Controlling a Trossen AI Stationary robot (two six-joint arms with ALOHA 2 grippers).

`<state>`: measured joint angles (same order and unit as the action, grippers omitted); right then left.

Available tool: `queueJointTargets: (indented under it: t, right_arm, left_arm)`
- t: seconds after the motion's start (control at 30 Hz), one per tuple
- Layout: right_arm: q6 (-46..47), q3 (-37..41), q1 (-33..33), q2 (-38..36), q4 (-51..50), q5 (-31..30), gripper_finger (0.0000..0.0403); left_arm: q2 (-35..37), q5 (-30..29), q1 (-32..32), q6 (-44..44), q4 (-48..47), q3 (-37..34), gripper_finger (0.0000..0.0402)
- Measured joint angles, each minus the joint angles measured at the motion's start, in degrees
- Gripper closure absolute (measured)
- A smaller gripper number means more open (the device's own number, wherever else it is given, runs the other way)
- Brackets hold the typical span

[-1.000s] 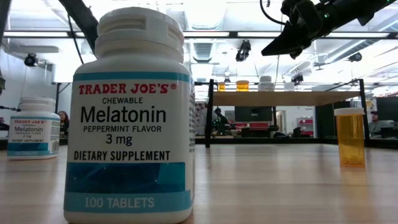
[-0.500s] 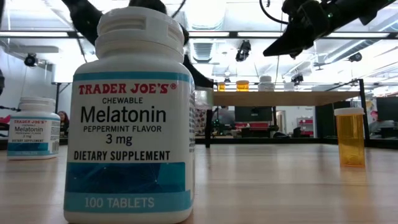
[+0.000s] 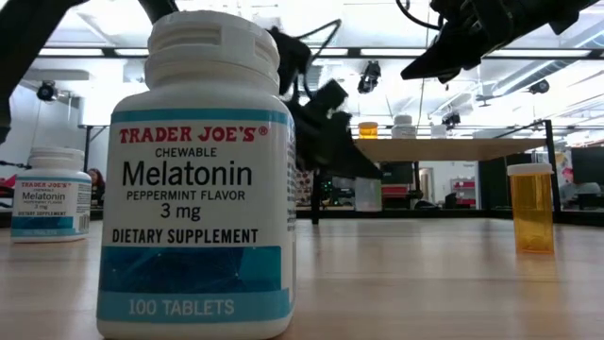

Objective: Pick and place medicine bottles onto shelf by color
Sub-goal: Put the top transparent pill bottle on the shelf aligned with the other transparent pill bottle

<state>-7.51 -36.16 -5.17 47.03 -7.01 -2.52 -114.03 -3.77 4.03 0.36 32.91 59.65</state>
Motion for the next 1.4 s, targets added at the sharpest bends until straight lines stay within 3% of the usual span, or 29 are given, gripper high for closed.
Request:
queueJointTargets:
  t: [0.4, 0.93, 1.17, 1.4]
  right_arm:
    - [-0.1, 0.0, -0.1, 0.0, 0.0, 0.0, 0.0390]
    - [0.0, 0.0, -0.1, 0.0, 0.0, -0.1, 0.0390]
    - [0.9, 0.0, -0.1, 1.5, 0.0, -0.6, 0.0384]
    - [5.4, 0.0, -0.1, 7.0, 0.0, -2.1, 0.0308]
  left_arm:
    - [-5.7, -0.1, 0.3, 0.1, 0.2, 3.8, 0.0273]
    - [0.0, -0.2, 0.3, 2.6, 0.1, 2.2, 0.0201]
    - [11.7, -5.7, 0.7, 5.0, 6.4, -8.9, 0.0204]
    - [20.9, -5.2, 2.6, 3.9, 28.2, -28.8, 0.0278]
